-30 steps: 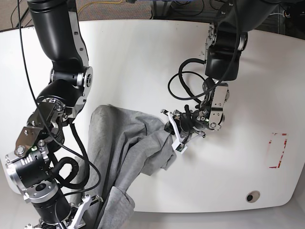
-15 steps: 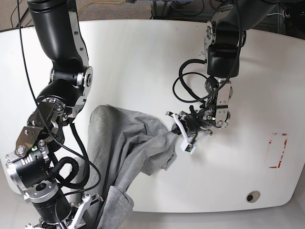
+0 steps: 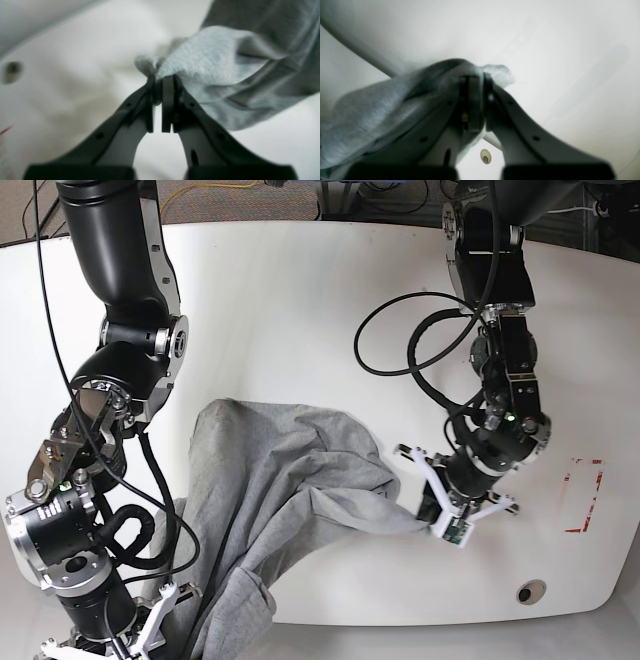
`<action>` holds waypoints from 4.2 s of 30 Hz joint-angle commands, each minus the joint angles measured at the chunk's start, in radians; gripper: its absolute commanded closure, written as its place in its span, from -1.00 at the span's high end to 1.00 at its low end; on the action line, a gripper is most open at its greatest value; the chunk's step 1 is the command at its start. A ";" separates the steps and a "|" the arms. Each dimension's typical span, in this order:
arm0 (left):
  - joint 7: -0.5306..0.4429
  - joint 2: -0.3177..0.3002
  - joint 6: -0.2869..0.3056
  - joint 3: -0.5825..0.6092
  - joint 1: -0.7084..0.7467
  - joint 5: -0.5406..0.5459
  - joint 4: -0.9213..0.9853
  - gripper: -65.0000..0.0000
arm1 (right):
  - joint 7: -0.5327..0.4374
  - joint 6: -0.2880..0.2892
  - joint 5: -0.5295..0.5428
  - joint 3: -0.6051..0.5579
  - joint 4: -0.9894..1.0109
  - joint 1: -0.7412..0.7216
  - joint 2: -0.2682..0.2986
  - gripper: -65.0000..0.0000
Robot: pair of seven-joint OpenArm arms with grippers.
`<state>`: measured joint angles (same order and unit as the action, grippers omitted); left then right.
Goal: Layout the t-shirt on the table in an organized manner, then fold the t-shirt properly
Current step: 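Stretch the grey shirt between both grippers, moving the left gripper away, then lay the grey shirt flat by lowering both grippers across the table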
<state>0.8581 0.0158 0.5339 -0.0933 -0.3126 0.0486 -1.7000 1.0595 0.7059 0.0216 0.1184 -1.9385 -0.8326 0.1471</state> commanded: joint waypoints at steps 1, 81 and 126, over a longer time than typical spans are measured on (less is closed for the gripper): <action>0.019 -0.024 -0.002 -0.029 -0.018 0.007 -0.093 -0.97 | -0.026 -0.008 0.005 -0.001 -0.014 -0.023 0.013 -1.00; 0.254 -0.158 0.059 -0.202 -0.311 0.012 -0.265 -0.97 | 0.176 -0.008 0.016 0.205 -0.023 0.252 0.081 -1.00; 0.071 -0.234 0.164 -0.584 0.651 0.009 -0.275 -0.99 | 0.170 -0.008 0.015 0.416 -0.080 1.067 -0.211 -1.00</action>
<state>0.9447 -0.1925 0.7105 -0.6674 0.3302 0.0715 -1.9606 1.2346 0.7052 0.0528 0.5297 -1.9957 0.2256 -0.0708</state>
